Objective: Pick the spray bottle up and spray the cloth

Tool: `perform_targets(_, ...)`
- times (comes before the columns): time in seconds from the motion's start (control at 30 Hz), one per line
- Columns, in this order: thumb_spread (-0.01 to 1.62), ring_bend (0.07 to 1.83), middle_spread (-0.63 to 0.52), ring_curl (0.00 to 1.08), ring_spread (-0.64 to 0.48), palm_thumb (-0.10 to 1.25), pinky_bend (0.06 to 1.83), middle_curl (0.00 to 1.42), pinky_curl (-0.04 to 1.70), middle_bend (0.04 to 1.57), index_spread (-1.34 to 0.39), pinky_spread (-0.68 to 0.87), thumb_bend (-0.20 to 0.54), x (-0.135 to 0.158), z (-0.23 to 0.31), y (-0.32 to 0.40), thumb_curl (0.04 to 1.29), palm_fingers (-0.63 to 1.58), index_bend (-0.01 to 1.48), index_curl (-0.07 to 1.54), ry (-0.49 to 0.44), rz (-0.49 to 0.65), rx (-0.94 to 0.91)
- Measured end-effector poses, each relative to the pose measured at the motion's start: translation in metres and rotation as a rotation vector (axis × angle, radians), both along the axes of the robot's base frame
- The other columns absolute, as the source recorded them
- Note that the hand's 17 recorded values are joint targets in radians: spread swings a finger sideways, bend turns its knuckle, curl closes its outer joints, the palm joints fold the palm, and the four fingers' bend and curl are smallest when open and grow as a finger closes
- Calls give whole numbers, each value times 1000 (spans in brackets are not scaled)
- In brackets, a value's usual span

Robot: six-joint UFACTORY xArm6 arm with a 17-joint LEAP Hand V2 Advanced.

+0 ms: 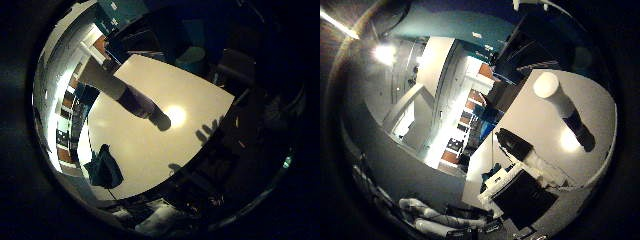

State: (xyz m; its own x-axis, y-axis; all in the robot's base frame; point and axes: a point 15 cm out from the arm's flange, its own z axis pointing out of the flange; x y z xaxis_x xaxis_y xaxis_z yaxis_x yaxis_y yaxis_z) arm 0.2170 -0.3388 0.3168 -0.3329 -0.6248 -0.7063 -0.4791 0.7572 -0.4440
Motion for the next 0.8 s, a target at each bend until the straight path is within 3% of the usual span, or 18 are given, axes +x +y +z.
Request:
perform_targets(0.3, 1010, 324, 183, 282, 224, 625, 347, 361, 320, 204, -153, 392, -28, -9, -34, -13, 336, 128, 148, 266, -19, -42, 102)
perform_targets(0.43, 1013, 338, 185, 283, 226, 613, 357, 362, 317, 210, -150, 399, -27, -4, -41, -17, 331, 122, 148, 265, -61, -52, 134)
perform_targets(0.8, 955, 350, 228, 282, 272, 537, 444, 358, 331, 214, -124, 429, -33, 24, -68, -2, 311, 29, 133, 242, -63, 18, 202)
